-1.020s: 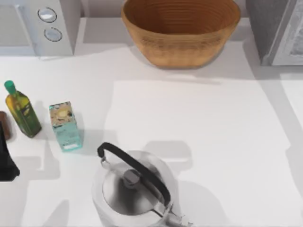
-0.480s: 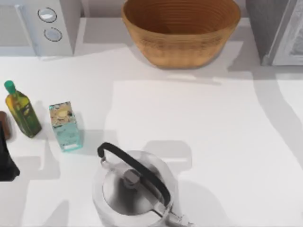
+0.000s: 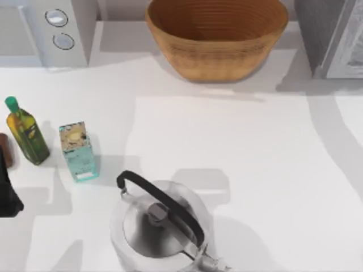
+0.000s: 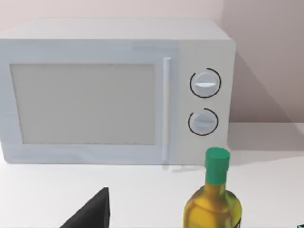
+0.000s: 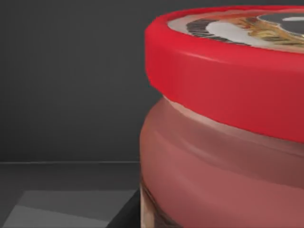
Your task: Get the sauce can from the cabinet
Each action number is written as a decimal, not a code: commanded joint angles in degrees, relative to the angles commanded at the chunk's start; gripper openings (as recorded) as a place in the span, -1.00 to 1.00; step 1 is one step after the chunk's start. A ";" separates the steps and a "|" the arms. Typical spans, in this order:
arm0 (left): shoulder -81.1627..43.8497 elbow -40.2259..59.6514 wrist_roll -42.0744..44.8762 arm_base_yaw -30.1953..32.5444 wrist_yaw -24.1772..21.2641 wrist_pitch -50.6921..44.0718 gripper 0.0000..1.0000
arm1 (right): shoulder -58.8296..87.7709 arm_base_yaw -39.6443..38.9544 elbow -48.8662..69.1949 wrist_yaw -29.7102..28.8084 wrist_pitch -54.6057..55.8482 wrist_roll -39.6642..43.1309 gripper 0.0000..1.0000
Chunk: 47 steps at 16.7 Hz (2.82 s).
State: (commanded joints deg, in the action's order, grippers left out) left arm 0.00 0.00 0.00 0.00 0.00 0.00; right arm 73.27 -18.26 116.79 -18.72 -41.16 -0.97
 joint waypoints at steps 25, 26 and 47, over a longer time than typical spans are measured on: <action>0.00 0.00 0.00 0.00 0.00 0.00 1.00 | -73.25 18.25 -116.75 18.71 41.15 0.97 -1.00; 0.00 0.00 0.00 0.00 0.00 0.00 1.00 | -73.27 18.26 -116.79 18.72 41.16 0.97 -1.00; 0.00 0.00 0.00 0.00 0.00 0.00 1.00 | -38.09 21.10 -110.53 33.99 68.64 0.31 -1.00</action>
State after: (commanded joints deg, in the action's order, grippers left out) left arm 0.00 0.00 0.00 0.00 0.00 0.00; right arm 35.17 2.85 6.26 15.28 27.48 -0.66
